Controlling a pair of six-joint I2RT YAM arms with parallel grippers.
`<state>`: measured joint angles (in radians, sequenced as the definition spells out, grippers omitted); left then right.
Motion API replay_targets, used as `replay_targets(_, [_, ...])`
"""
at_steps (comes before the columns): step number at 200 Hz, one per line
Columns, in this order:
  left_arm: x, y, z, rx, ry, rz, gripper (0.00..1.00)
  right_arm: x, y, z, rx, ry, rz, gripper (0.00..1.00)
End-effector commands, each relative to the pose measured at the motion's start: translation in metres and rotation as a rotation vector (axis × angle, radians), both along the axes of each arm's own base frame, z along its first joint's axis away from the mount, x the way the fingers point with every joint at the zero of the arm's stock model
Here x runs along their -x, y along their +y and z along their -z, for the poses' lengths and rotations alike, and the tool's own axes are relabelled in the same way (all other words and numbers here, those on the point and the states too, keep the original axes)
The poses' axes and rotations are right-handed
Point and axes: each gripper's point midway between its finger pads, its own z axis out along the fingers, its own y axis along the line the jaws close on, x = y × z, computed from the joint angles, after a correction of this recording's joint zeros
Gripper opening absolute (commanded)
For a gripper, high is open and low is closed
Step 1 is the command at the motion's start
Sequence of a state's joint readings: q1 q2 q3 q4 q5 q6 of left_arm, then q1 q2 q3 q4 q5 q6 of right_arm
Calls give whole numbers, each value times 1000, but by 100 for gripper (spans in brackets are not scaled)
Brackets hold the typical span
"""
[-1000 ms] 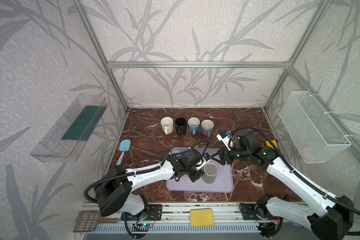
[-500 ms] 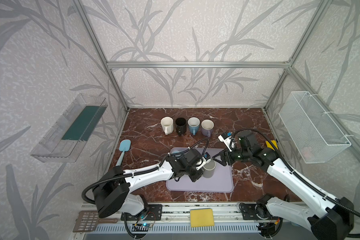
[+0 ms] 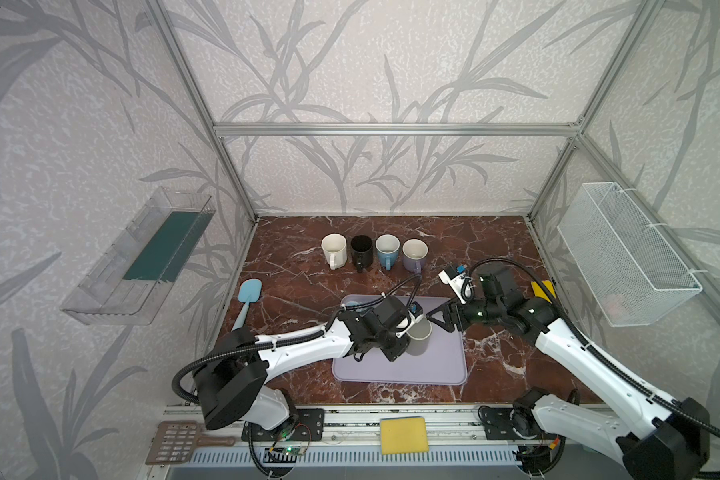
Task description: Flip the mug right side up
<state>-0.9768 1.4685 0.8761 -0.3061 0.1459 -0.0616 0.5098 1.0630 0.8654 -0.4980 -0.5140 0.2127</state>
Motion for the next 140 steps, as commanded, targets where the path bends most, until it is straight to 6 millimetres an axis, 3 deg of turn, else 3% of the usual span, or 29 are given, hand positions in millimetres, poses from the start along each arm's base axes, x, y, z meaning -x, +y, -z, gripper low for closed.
replay_targets(1, [-8,-6,-7,6,-28,-19,35,2,-3,1,-9,-4,6,68])
replay_targets(54, [-11,-6,-2,-27,-30,-36,31,3,-6,5,-13,3,20,68])
replay_targets(140, [-23,-5,-7,-53,-62,-87,15,2,-10,16,-20,14,58,68])
